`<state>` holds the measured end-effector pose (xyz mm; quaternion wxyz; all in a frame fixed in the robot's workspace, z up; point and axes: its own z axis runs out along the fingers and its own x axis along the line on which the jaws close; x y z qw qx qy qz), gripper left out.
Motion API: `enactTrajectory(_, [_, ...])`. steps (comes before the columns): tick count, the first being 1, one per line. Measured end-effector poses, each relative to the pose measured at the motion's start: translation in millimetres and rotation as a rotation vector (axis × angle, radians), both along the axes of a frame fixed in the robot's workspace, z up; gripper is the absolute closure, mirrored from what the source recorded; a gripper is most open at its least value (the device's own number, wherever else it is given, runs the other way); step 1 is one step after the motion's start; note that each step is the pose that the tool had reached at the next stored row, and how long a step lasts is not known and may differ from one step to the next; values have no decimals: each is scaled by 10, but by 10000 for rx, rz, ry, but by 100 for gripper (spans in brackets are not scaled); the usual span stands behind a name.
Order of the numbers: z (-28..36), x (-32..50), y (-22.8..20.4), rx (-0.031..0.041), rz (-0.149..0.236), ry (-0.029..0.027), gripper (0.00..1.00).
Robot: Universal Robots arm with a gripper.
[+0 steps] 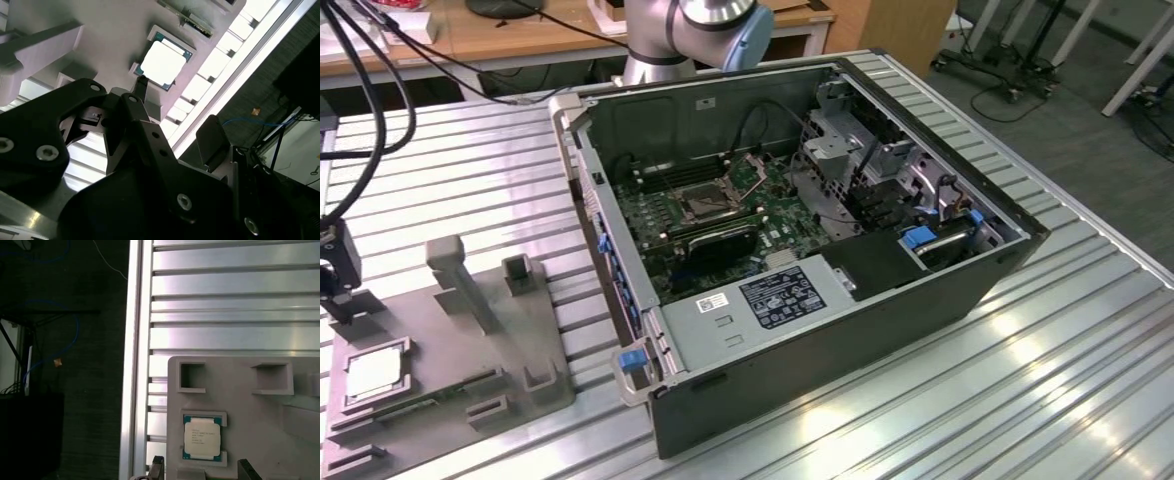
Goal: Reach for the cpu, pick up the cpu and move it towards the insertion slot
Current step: 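Pick up the cpu and move it towards the insertion slot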
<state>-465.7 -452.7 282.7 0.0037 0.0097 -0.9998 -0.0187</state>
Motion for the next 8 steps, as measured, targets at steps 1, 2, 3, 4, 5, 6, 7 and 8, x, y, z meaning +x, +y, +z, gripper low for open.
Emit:
enactTrajectory(1, [-10, 0, -3, 0, 0, 0, 34])
enactTrajectory(2, [-19, -1, -6, 0, -1, 0, 34])
enactTrajectory(3, [-25, -1, -8, 0, -1, 0, 34])
enactTrajectory(4, [-30, -1, -10, 0, -1, 0, 34])
enactTrajectory(5, [-33, -1, -11, 0, -1, 1, 34])
enactTrajectory(6, [-36, 0, -12, 0, -1, 0, 34])
enactTrajectory(7, [-40, 0, -14, 1, -1, 0, 34])
enactTrajectory(8, [-42, -1, -15, 0, -1, 0, 34])
